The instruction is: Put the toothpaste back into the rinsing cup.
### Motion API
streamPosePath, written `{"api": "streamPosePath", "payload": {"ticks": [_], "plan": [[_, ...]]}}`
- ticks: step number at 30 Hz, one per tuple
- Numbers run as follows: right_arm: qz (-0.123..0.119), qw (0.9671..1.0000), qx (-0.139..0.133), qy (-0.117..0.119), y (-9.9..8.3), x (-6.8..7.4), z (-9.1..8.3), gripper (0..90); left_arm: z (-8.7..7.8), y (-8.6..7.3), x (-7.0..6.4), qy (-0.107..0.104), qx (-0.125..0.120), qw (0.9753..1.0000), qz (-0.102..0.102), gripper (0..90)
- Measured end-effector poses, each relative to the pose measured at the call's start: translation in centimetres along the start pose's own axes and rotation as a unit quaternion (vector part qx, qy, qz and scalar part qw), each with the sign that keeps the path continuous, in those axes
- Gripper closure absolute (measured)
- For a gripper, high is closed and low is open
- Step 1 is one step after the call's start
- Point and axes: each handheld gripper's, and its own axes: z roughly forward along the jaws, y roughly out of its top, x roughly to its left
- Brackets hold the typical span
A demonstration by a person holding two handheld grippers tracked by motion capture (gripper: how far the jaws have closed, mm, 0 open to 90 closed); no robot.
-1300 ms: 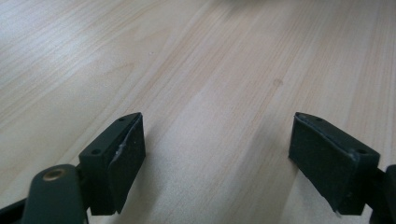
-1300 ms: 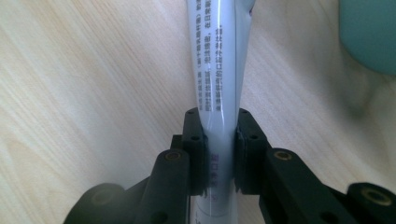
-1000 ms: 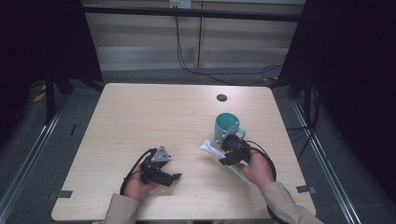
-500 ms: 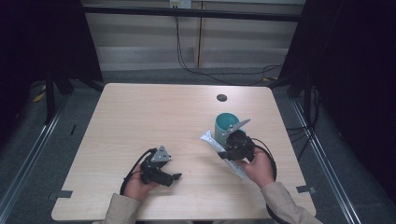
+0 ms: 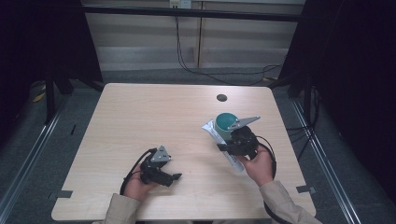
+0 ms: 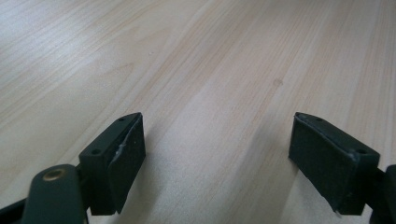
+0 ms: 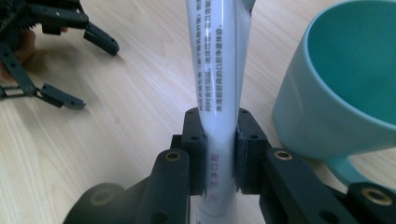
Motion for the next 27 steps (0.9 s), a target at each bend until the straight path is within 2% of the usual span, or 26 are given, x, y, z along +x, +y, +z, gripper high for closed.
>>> {"api": "streamPosePath", "payload": {"ticks": [5,15,27], "plan": [[0.002,0.9998,-0.02,-0.004,0.2,0.0,-0.3,77.1,0.0,0.0,0.0,0.0,0.0,1.0,-0.001,18.3],[0.022,0.9978,-0.063,-0.004,0.4,-0.4,-0.8,77.0,0.0,0.0,0.0,0.0,-0.002,1.0,-0.003,18.3],[0.043,0.9926,-0.113,-0.009,1.0,-0.7,-1.4,77.1,0.0,0.0,0.0,0.0,-0.002,1.0,-0.003,18.3]]}}
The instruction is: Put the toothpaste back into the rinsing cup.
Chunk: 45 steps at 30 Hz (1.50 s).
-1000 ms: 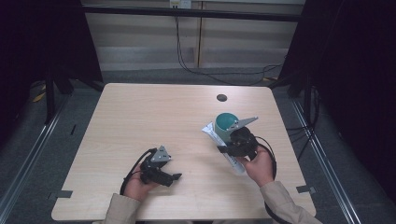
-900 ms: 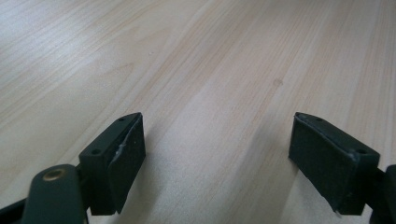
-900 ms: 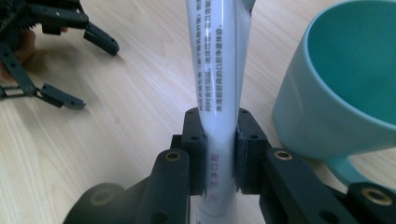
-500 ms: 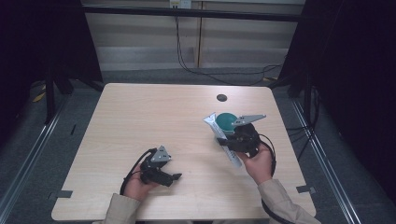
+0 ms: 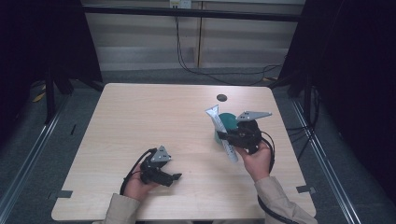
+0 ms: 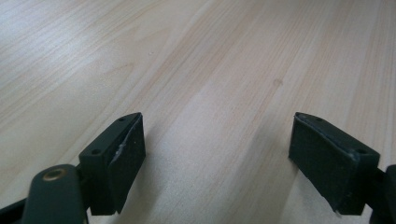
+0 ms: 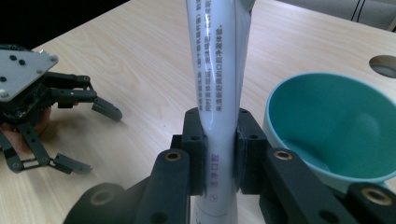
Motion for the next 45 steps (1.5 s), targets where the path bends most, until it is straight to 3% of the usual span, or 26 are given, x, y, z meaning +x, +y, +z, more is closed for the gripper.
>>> {"api": "streamPosePath", "payload": {"ticks": [9,24,39,45], "plan": [[0.013,0.9994,-0.03,-0.006,0.3,-0.3,-0.1,77.1,0.0,0.0,0.0,0.0,0.0,1.0,0.0,18.3],[0.011,0.9982,-0.056,-0.017,1.6,-0.4,-0.3,77.0,0.0,0.0,0.0,0.0,-0.001,1.0,0.0,18.3],[0.014,0.9945,-0.1,-0.026,2.9,-0.7,-1.0,77.0,0.0,0.0,0.0,0.0,-0.001,1.0,0.0,18.3],[0.013,0.9938,-0.106,-0.029,3.3,-1.1,-1.1,77.0,0.0,0.0,0.0,0.0,-0.001,1.0,0.0,18.3]]}}
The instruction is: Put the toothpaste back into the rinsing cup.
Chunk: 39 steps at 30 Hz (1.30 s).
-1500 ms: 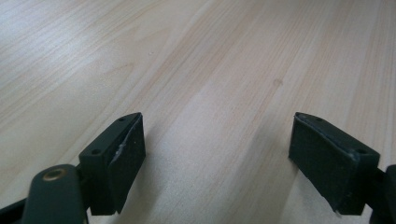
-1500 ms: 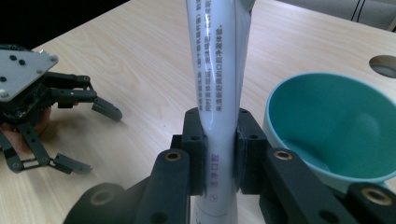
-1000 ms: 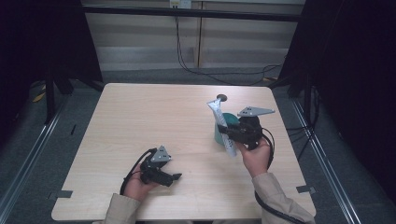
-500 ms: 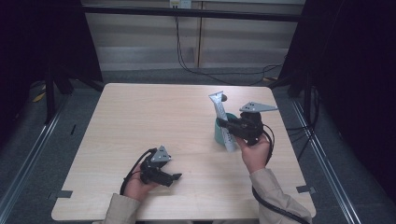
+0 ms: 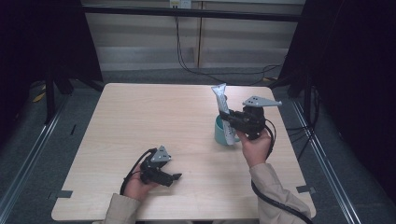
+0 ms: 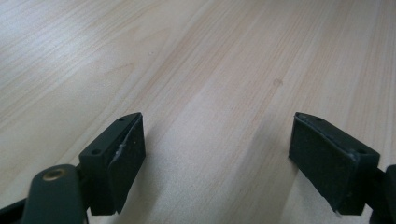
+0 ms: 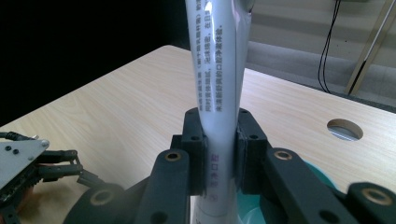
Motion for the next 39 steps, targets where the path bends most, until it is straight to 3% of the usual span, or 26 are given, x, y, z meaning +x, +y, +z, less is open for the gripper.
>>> {"api": "streamPosePath", "payload": {"ticks": [16,39], "plan": [[0.003,0.9994,-0.035,-0.009,1.3,-0.8,0.5,77.0,0.0,0.0,0.0,0.0,0.001,1.0,0.0,18.3],[0.001,0.9979,-0.056,-0.031,1.9,-2.0,1.3,76.9,0.0,0.0,0.0,0.0,0.001,1.0,0.0,18.3]]}}
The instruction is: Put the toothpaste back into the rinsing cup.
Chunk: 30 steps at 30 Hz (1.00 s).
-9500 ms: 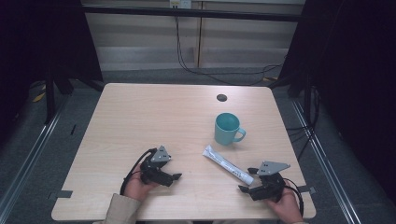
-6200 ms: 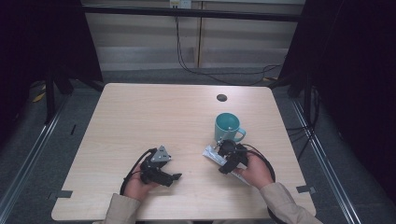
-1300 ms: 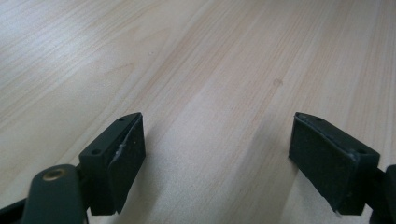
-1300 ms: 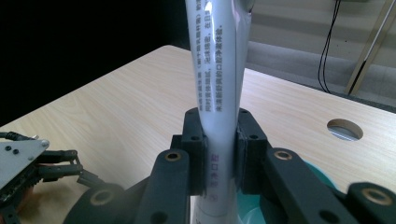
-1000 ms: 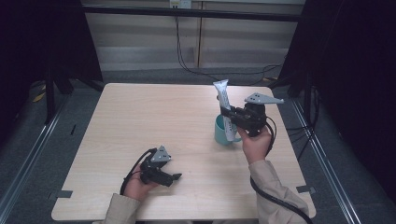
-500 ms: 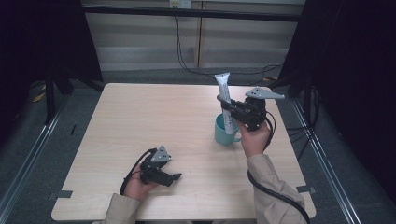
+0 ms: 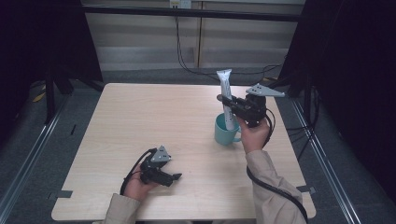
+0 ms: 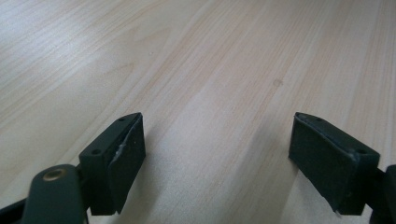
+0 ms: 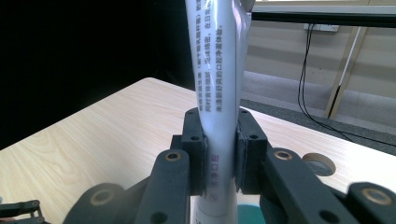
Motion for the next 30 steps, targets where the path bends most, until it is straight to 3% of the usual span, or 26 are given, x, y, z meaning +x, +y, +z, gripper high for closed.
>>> {"api": "streamPosePath", "payload": {"ticks": [30], "plan": [[-0.002,0.9996,0.006,-0.028,-1.5,-1.0,2.3,76.8,0.0,0.0,0.0,0.0,0.001,1.0,0.002,18.3]]}}
